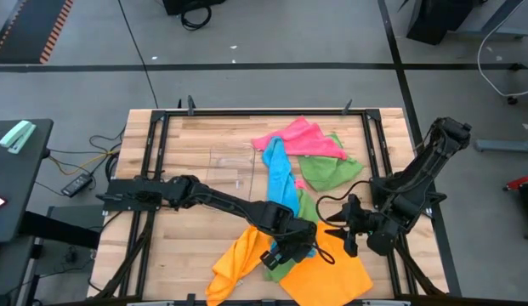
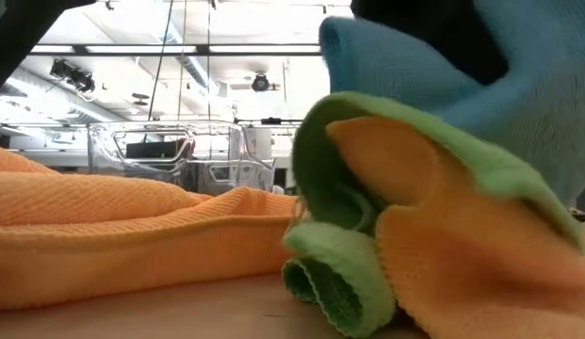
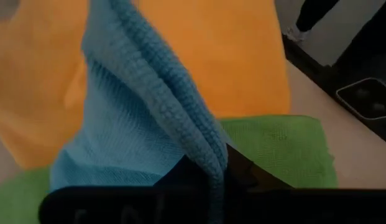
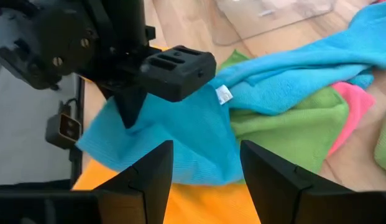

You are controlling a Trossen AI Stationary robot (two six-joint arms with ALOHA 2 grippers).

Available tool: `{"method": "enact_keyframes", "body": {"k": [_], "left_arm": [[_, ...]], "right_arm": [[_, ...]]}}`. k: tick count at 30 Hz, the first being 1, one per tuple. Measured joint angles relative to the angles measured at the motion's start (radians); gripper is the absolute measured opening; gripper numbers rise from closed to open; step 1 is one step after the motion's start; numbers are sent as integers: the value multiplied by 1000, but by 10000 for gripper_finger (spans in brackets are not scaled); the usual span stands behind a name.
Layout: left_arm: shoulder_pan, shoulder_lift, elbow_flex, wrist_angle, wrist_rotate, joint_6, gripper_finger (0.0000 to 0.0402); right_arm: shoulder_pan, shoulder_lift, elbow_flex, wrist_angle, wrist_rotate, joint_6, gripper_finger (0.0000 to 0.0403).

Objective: Fold microfiber towels
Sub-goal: Fold the left blue towel

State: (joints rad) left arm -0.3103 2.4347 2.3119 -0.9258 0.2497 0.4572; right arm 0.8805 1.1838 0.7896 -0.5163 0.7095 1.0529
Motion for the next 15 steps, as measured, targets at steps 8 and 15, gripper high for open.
{"method": "enact_keyframes", "body": {"k": [8,15], "left_arm": [[0,-1,0,16,1,-19,31],[0,-1,0,33,1,-67,26]], "right_arm": [[-1,84,-85,230,8,-22,196],[-26,198,-94,357,4,-77,196]]}}
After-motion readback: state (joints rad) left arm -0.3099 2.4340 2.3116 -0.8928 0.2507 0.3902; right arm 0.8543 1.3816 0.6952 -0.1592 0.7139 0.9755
